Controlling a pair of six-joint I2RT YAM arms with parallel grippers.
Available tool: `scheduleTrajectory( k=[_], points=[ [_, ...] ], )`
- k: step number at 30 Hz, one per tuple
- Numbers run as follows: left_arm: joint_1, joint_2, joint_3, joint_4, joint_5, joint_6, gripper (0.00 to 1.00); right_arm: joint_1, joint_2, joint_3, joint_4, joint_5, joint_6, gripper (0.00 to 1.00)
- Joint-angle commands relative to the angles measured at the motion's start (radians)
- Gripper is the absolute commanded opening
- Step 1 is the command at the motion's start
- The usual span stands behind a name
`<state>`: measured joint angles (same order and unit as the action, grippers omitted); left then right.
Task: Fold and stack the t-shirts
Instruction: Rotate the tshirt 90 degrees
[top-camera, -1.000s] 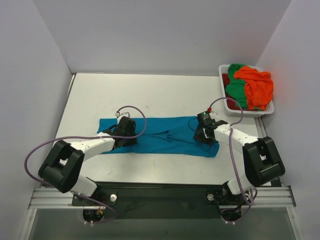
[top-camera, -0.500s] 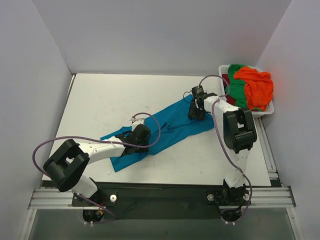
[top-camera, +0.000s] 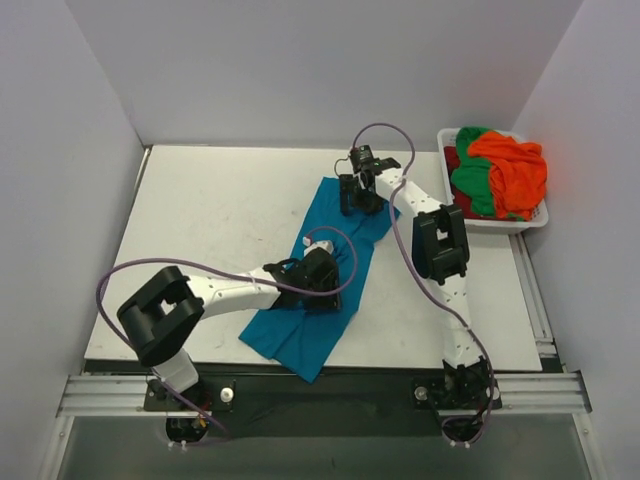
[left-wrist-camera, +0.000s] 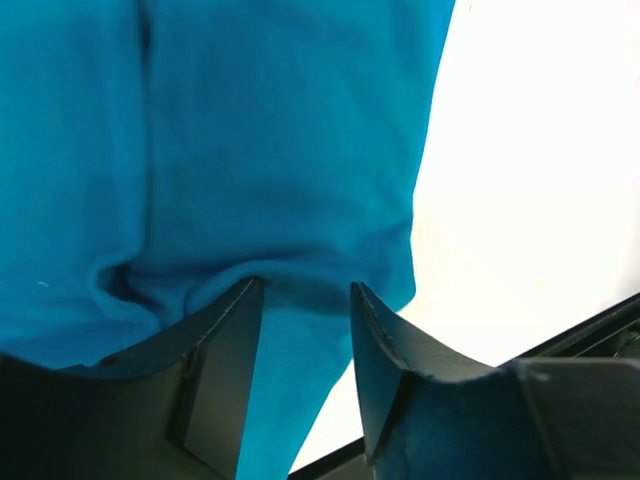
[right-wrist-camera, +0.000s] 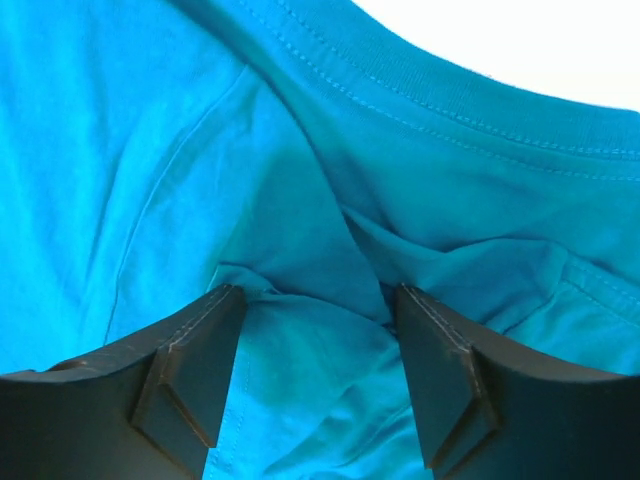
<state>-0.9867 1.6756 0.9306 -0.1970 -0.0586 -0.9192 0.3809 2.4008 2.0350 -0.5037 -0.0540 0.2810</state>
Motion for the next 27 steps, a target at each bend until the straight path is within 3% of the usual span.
scheduleTrajectory(
  k=[1,6,11,14,19,27],
  points=[
    [0.066,-0.074,0.062,-0.067,-0.010,0.060,0.54,-0.026,-0.077,0.031,-0.091,0.016,-0.020,0.65],
    [0.210,-0.149,0.056,-0.128,-0.038,0.147,0.55,-0.033,-0.216,-0.016,-0.091,0.036,0.055,0.70],
    [0.234,-0.136,0.068,-0.215,-0.070,0.243,0.55,-0.004,-0.328,-0.174,-0.090,0.046,0.168,0.70],
    [0.235,-0.155,0.015,-0.182,-0.047,0.249,0.56,0.050,-0.362,-0.298,-0.067,0.078,0.233,0.67],
    [0.232,-0.172,-0.091,-0.176,-0.034,0.244,0.55,0.092,-0.358,-0.414,0.028,0.095,0.313,0.65],
    [0.188,-0.290,-0.245,-0.159,-0.035,0.201,0.55,0.049,-0.235,-0.345,0.039,0.077,0.310,0.63]
  ],
)
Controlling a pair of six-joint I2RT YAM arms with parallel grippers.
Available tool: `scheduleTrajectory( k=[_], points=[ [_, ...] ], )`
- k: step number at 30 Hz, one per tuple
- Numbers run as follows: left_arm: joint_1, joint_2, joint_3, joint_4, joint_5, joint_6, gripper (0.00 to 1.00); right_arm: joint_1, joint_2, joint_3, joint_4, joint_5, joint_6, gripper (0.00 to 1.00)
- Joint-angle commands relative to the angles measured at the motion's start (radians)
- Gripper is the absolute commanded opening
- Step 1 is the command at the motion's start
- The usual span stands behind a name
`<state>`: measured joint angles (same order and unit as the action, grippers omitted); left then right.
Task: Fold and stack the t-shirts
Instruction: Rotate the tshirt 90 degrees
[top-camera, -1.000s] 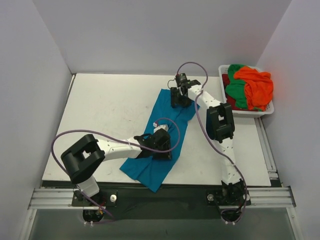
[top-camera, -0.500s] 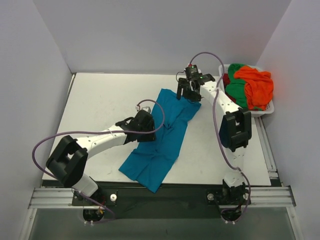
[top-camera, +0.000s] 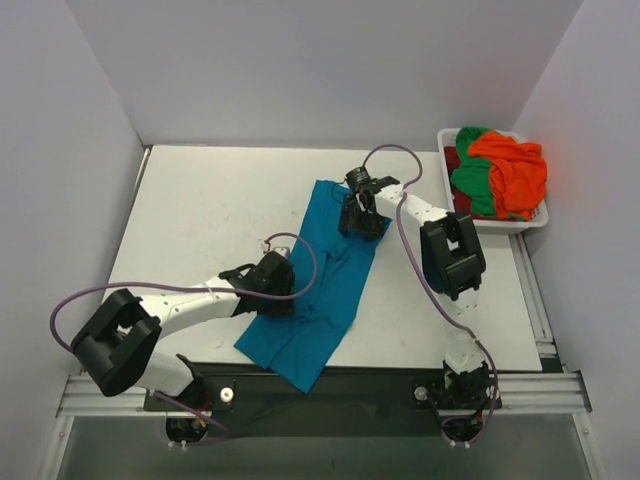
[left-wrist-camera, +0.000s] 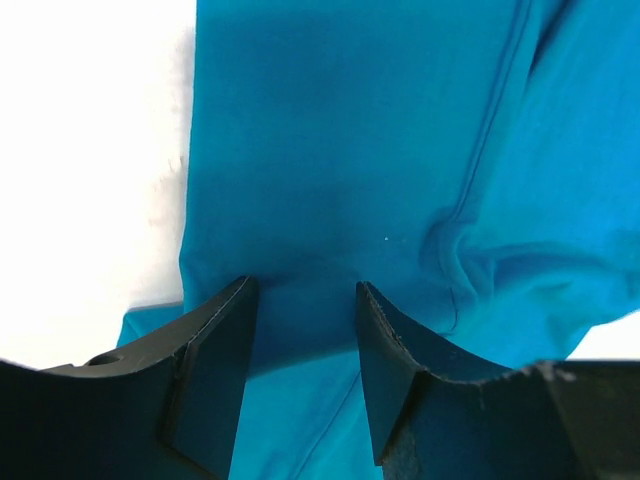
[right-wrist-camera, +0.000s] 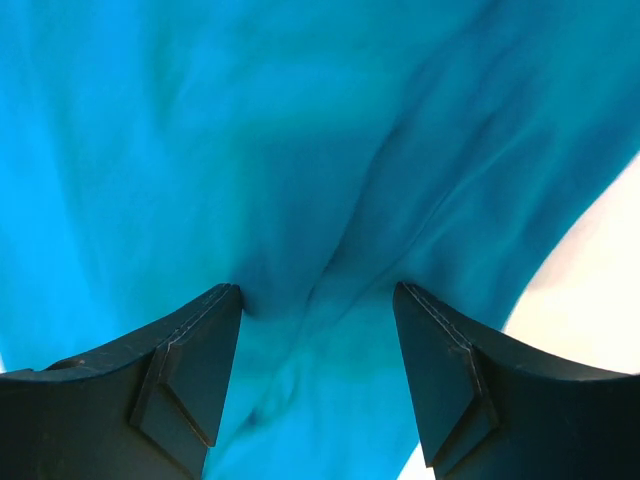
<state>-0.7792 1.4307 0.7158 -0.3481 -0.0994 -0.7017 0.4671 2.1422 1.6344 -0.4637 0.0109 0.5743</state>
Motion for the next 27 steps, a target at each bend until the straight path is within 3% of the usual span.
scheduleTrajectory(
  k=[1,7,15,21,27],
  points=[
    [-0.026,-0.053,-0.045,-0.005,0.006,-0.022,0.55,-0.047,0.041,0.068,-0.001,0.000,0.010,0.63],
    [-0.042,-0.070,-0.021,-0.005,0.015,-0.035,0.56,-0.111,0.160,0.188,-0.029,-0.100,-0.045,0.63],
    [0.017,0.031,0.153,0.029,0.122,-0.030,0.61,-0.162,0.353,0.479,-0.131,-0.181,-0.120,0.63],
    [0.174,0.246,0.390,0.052,0.135,-0.005,0.61,-0.180,0.441,0.686,-0.132,-0.259,-0.178,0.68],
    [0.311,0.543,0.710,0.041,0.144,0.077,0.61,-0.157,0.435,0.757,-0.095,-0.308,-0.234,0.80]
  ],
)
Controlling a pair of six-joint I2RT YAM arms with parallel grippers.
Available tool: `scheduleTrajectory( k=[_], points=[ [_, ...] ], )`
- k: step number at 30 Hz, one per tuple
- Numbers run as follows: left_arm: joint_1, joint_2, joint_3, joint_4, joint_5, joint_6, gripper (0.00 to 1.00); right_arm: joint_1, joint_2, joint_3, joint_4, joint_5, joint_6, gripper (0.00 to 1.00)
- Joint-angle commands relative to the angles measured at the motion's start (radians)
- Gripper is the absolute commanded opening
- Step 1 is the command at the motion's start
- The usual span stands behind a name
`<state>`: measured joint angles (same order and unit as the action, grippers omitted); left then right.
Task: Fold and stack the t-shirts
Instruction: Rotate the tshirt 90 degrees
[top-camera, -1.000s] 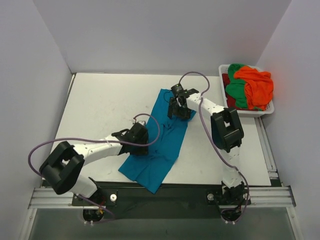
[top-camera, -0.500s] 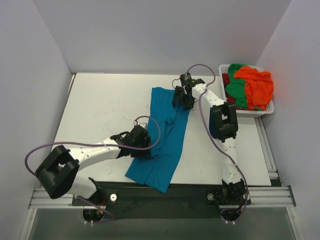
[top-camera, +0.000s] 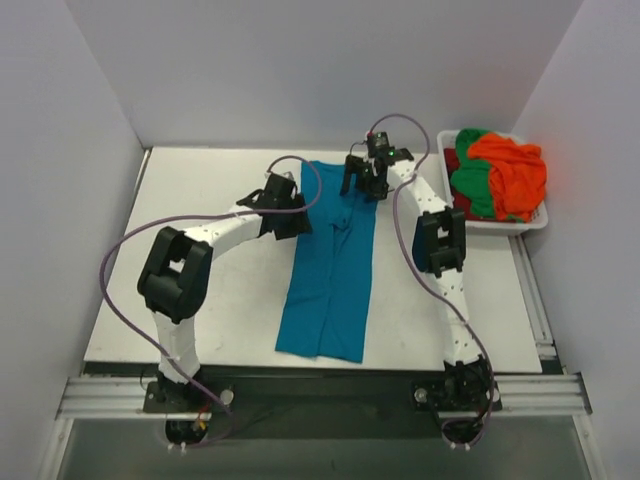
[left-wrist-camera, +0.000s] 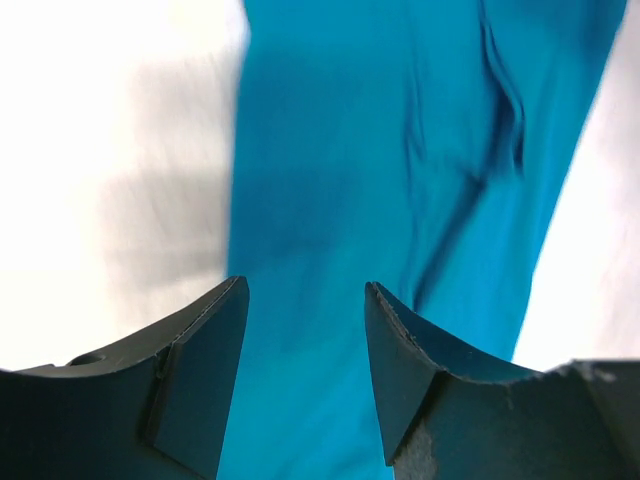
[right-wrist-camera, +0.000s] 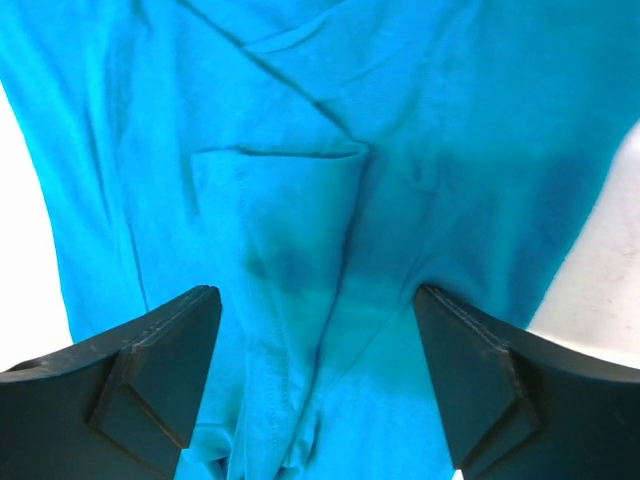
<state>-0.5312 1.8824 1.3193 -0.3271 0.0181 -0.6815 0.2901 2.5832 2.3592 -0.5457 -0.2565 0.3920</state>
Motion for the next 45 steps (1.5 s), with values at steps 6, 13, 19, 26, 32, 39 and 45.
scheduleTrajectory(
  k=[6,13,19,26,32,39,45],
  points=[
    [0.108,0.383,0.430,-0.024,0.143,0.132,0.61,0.032,-0.089,0.005,0.019,-0.020,-0.059,0.87],
    [0.094,0.632,0.733,-0.279,0.036,0.163,0.55,0.041,-0.236,-0.121,0.033,0.029,-0.010,0.87],
    [0.096,0.675,0.764,-0.305,-0.073,0.123,0.36,0.038,-0.352,-0.316,0.036,0.066,0.027,0.86],
    [0.134,0.679,0.779,-0.285,-0.144,0.050,0.35,0.060,-0.457,-0.540,0.052,0.106,0.027,0.85],
    [0.174,0.701,0.878,-0.269,-0.103,0.042,0.40,0.066,-0.531,-0.768,0.121,0.123,0.065,0.83],
    [0.188,0.644,0.867,-0.225,-0.034,0.109,0.63,0.075,-0.626,-0.975,0.237,0.120,0.125,0.82],
    [0.218,0.386,0.600,-0.095,0.010,0.094,0.71,0.083,-0.656,-1.087,0.247,0.149,0.166,0.71]
  ],
)
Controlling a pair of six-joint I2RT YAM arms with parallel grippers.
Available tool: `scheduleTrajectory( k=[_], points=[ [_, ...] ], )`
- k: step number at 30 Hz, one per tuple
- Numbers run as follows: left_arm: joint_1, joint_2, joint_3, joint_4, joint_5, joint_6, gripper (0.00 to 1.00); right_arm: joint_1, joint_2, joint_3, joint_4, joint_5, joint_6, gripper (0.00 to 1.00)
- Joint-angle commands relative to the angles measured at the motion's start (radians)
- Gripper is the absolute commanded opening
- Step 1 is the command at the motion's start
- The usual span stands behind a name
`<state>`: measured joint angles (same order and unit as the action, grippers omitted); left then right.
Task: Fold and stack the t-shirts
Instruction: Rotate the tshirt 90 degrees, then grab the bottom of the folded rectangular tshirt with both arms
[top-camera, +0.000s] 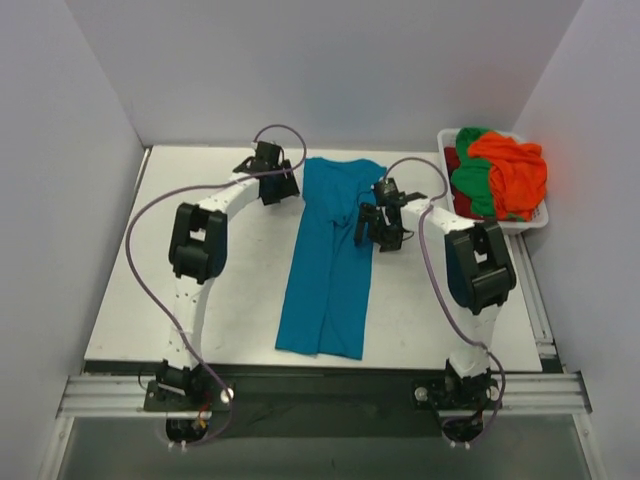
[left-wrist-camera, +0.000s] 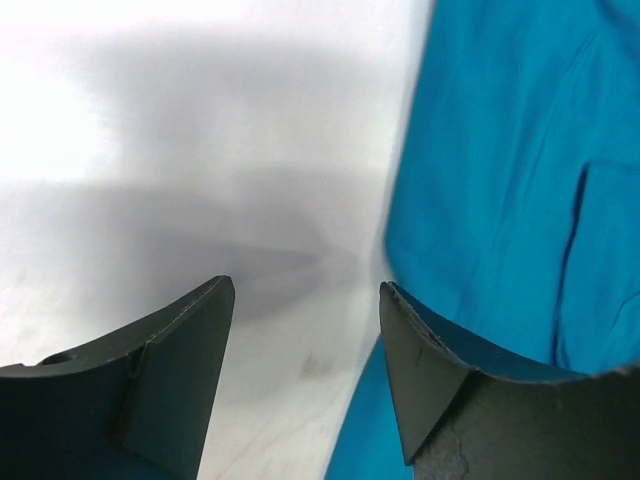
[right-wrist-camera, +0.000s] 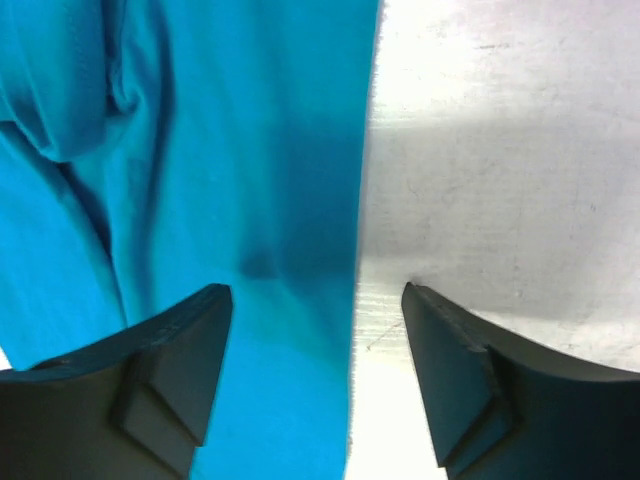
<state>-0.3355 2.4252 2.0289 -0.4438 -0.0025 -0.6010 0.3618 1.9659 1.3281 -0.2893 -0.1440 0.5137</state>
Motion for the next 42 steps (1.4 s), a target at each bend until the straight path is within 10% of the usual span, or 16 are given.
scheduleTrajectory(
  k=[1,19,33,42],
  points=[
    [0.021,-0.197,-0.212,0.037,0.027,0.001,0.71,0.015,-0.053,-0.069,-0.010,0.046,0.051,0.67],
    [-0.279,-1.253,-1.436,0.077,-0.277,-0.295,0.59,0.333,-0.605,-0.762,0.166,0.106,0.344,0.58],
    [-0.516,-1.502,-1.627,-0.134,-0.330,-0.493,0.55,0.729,-0.887,-1.055,0.159,0.268,0.789,0.47],
    [-0.547,-1.520,-1.679,-0.044,-0.229,-0.433,0.55,0.776,-1.039,-1.147,0.102,0.319,0.944,0.48]
  ],
)
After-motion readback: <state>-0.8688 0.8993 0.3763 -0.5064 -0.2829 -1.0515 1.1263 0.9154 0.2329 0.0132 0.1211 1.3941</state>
